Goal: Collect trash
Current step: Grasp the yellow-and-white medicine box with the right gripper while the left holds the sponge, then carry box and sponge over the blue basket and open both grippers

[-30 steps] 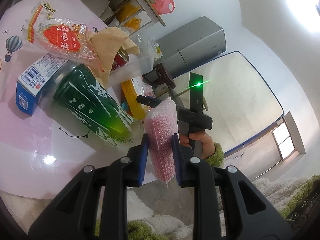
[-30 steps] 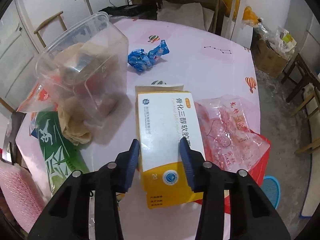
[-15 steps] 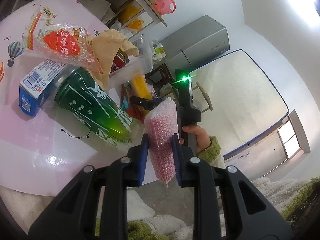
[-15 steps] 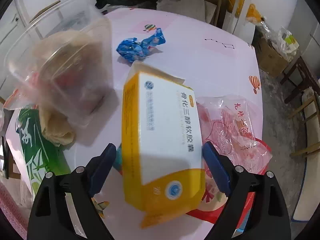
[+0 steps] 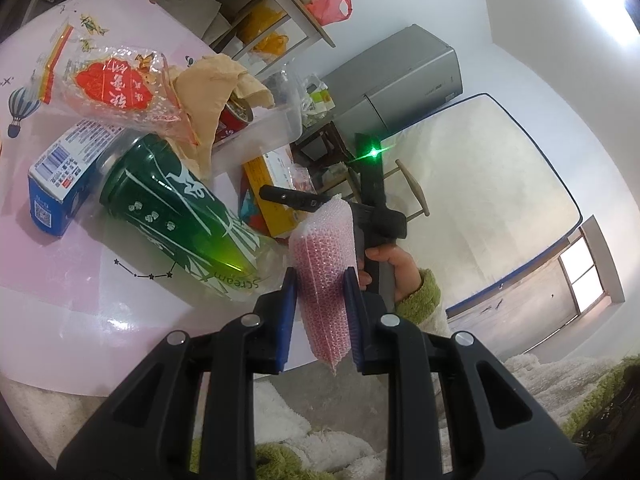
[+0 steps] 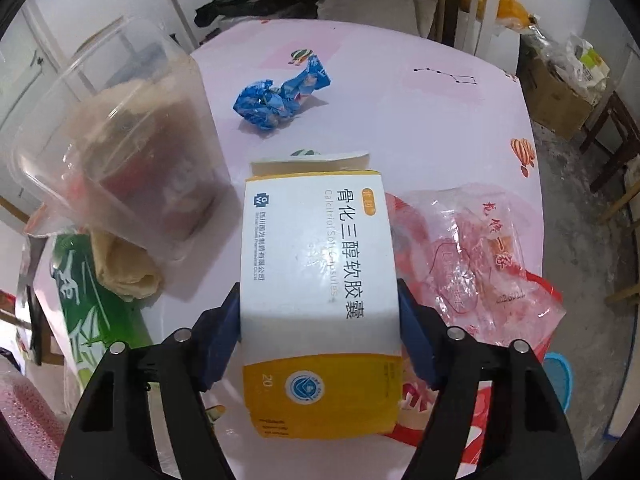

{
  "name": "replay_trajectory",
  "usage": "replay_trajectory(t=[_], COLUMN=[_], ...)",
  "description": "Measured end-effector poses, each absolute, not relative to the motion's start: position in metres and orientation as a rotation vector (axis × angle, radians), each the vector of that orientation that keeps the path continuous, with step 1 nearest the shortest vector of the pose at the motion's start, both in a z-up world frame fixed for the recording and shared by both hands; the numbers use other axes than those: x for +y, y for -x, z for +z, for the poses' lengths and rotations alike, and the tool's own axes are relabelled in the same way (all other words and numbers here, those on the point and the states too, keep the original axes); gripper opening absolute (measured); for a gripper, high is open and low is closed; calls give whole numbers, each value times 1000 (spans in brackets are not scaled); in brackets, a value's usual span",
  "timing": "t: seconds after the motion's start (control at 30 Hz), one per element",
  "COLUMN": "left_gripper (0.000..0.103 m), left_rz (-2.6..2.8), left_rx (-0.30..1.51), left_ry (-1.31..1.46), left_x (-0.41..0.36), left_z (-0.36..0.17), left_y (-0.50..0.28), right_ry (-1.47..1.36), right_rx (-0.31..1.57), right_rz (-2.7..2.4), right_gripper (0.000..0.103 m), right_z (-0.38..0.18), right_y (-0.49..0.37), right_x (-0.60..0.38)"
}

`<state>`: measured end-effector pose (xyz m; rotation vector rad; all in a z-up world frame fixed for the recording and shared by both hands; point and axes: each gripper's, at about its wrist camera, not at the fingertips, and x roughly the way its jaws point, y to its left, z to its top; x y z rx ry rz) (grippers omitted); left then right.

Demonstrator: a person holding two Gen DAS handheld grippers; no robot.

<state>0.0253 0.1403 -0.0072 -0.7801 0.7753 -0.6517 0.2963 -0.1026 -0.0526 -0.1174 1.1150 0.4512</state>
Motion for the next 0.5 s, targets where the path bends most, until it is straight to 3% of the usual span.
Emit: replay_trajectory(t=[0.3, 0.5], left_gripper=[22, 22], left_rz=[-696, -767], left_rx=[772, 848], left_ry=[694, 520], left_x=[117, 34], left_z=[24, 55], left_y=[-42, -91], right_ry=[-296, -537], right_rx=[896, 749], right_rz=[532, 345], right_gripper=[70, 70], right_z=[7, 15], right_y=[-248, -196], right_x=[-190, -313])
